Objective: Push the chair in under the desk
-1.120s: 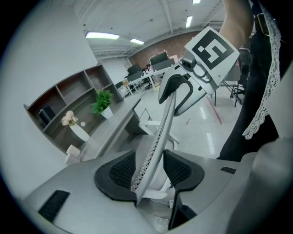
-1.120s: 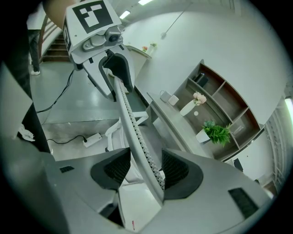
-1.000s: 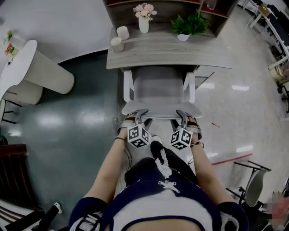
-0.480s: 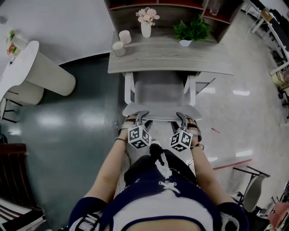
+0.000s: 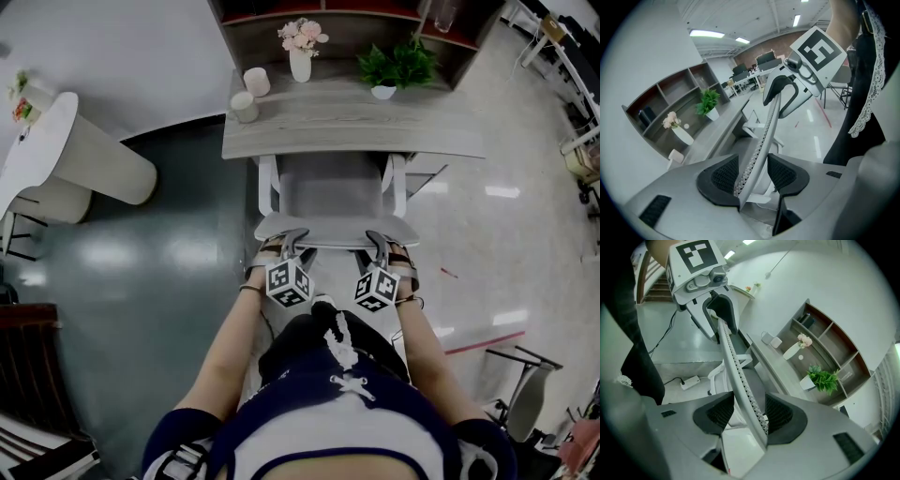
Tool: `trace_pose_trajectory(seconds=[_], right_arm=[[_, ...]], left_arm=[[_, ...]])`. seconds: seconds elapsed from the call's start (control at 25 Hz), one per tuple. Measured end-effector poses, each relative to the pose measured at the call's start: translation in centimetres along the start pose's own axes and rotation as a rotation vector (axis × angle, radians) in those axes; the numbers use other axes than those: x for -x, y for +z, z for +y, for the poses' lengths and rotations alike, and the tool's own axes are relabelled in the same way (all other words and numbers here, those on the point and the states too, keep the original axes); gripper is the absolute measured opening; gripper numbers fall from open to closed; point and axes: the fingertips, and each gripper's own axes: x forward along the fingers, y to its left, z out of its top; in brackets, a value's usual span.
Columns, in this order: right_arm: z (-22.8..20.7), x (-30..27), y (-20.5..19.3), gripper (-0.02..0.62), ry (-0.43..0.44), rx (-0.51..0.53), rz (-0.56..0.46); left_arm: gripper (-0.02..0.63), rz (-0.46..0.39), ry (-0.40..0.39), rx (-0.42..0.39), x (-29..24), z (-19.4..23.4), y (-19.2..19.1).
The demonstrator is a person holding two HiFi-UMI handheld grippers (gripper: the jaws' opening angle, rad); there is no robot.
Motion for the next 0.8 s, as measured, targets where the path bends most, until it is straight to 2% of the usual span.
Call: trace_pose_trajectory(seconds=[0.8], right_arm=[[-3.3,-2.6,0.4,0.196,-0.002,0.005,0.002]], left_arm=[[0.195,0.009,0.011,0.002,-2.2,3.5,0.6]])
